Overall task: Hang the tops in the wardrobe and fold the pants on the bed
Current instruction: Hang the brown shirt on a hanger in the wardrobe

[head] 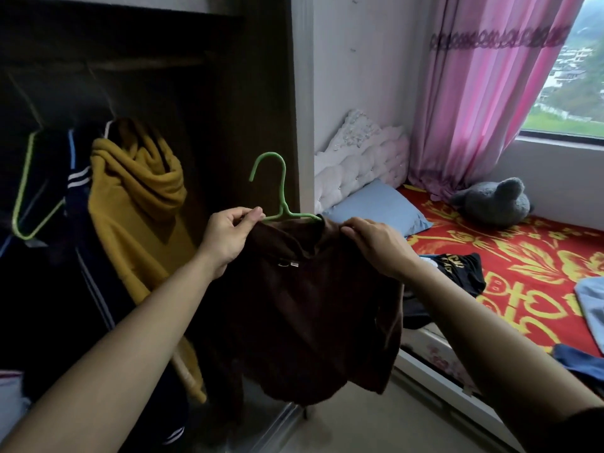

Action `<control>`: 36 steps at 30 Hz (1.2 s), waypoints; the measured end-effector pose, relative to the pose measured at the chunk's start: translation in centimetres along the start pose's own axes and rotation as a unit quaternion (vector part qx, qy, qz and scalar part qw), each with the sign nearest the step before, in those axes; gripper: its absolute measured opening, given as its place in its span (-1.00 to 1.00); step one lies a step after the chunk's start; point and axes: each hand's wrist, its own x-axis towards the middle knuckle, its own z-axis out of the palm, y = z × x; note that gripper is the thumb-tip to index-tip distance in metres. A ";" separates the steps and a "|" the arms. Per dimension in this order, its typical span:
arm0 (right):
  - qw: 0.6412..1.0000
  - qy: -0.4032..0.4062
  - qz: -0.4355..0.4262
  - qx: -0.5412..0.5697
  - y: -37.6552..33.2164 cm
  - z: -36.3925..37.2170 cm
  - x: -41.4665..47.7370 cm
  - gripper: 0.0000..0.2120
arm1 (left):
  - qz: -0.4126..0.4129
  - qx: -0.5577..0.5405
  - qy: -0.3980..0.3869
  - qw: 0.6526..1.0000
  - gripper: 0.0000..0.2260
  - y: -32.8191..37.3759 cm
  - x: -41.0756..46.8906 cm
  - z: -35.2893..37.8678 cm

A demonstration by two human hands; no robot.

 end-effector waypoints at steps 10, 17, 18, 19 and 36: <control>0.992 0.095 0.018 -0.083 -5.8 -2.5 8.2 -0.66 | 0.102 0.162 0.007 0.982 -0.87 -1.1 5.1 -10.2; 0.973 0.122 0.029 -0.193 -9.2 -3.8 10.8 -0.61 | 0.105 0.245 -0.016 0.964 -0.78 -1.3 9.2 -10.9; 0.969 0.127 0.040 -0.207 -9.6 -3.8 11.1 -0.61 | 0.105 0.257 -0.028 0.960 -0.76 -1.1 9.9 -10.8; 0.965 0.129 0.052 -0.223 -10.0 -3.9 11.5 -0.61 | 0.102 0.273 -0.043 0.956 -0.74 -1.0 10.6 -10.7; 0.974 0.175 0.065 -0.130 -17.4 1.7 29.9 -0.87 | 0.101 0.640 0.171 0.742 -0.33 6.2 21.9 -19.8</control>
